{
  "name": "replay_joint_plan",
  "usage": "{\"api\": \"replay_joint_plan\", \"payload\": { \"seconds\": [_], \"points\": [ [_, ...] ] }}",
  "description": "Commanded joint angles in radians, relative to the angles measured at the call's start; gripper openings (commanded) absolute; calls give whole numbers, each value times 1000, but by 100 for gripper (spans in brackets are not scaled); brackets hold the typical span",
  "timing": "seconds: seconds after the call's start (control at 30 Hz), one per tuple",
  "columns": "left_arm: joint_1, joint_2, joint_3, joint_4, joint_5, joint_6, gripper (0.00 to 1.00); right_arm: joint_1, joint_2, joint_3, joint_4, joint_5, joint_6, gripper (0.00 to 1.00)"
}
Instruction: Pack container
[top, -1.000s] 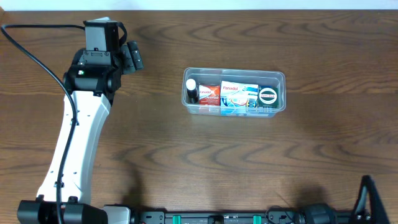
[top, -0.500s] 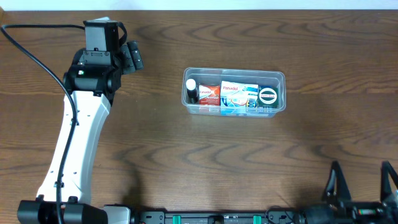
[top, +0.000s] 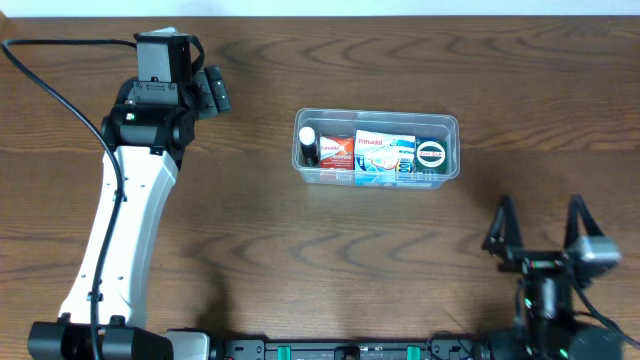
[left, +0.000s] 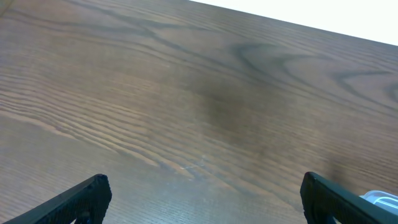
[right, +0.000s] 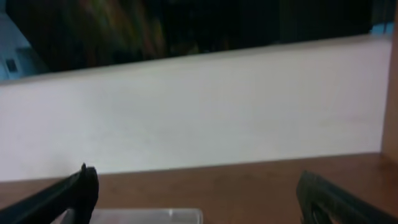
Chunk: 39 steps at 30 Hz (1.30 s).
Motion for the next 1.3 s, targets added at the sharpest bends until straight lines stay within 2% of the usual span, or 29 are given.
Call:
{"api": "replay_joint_plan", "payload": {
  "seconds": [0.0,0.2,0.37,0.47,0.6,1.03,1.27],
  "points": [
    [4,-11,12,-2,-12,10,98,7,-6,-113,100,-2,13,99],
    [4,-11,12,-2,-12,10,98,-3,-6,-243,250,-29,13,99],
    [4,-11,12,-2,-12,10,98,-40,-6,-278,264,-89,3,99],
    [4,-11,12,-2,-12,10,98,-58,-6,-282,264,-145,-69,99],
    [4,-11,12,-2,-12,10,98,-60,-6,-283,230,-166,-134,99],
    [4,-11,12,-2,-12,10,98,-63,-6,-319,134,-86,-161,99],
    [4,-11,12,-2,-12,10,98,-118,-6,-319,69,-87,-161,99]
  ]
}}
